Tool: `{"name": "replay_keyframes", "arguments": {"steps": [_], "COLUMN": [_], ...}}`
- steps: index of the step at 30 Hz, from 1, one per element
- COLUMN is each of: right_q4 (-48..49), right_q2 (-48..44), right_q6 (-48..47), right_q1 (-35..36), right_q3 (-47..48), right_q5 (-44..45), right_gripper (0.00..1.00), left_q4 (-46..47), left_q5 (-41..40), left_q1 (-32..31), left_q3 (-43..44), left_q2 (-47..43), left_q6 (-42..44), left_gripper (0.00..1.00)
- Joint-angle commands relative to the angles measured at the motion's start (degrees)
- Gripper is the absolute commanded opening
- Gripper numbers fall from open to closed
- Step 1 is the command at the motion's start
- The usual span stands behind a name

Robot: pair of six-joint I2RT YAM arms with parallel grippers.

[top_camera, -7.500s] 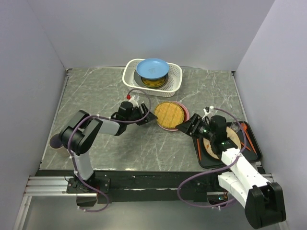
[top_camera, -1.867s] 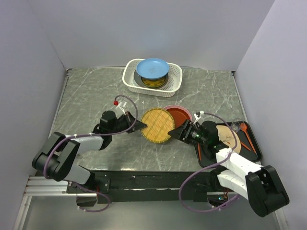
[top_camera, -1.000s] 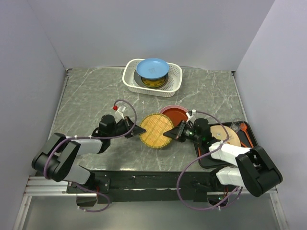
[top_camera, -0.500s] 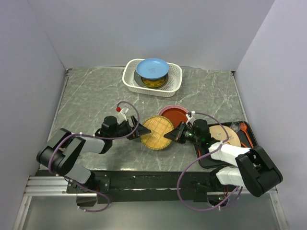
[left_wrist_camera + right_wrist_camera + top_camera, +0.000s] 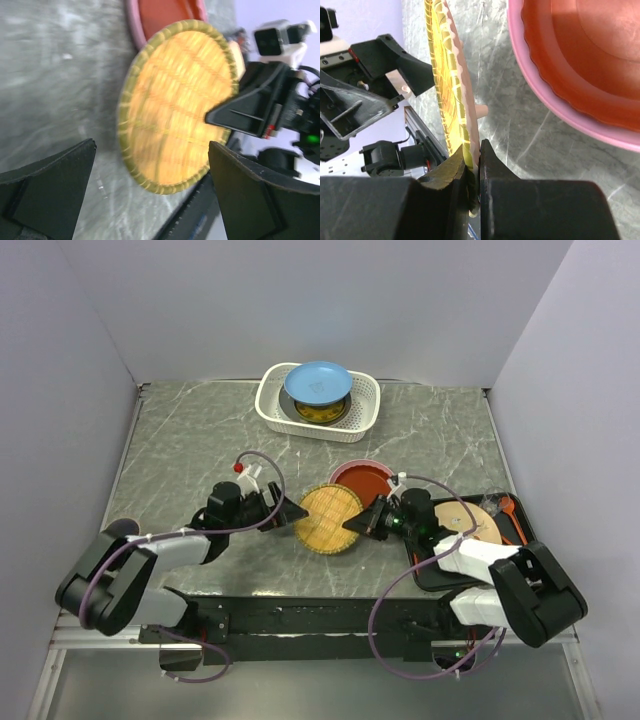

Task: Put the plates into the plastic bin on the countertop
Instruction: Pick up the plate at the center of the board.

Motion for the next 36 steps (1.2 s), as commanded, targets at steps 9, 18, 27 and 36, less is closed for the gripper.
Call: {"name": "replay_keyframes", "arguments": {"steps": [9, 18, 27, 36], "right_q4": [-0.84, -2.07, -4.71, -7.26], "right_q2": [4.14, 7.75, 13.28, 19.87], "right_q6": [-2.54, -1.83, -2.89, -2.62], "right_q1": [0.24, -0.99, -3.89, -7.58], "right_q3": [11.78, 19.34, 28.66, 39.03], "right_q5": [-0.20, 0.06, -1.25, -3.63], "right_gripper": [0.00, 0.00, 0.00, 0.00], "left_q4": [-16.09, -18.03, -17.85, -17.76], "left_q5": [-12.26, -12.88, -12.09, -11.65], "left_q1": [3.48, 4.01, 4.10, 4.10], "left_q3": [0.08, -1.85, -4.31, -5.46], "left_q2": [-14.12, -17.64, -18.16, -17.04], "left_q6": [6.42, 7.21, 7.04, 8.26], "left_gripper": [0.99, 0.99, 0.99, 0.99]}}
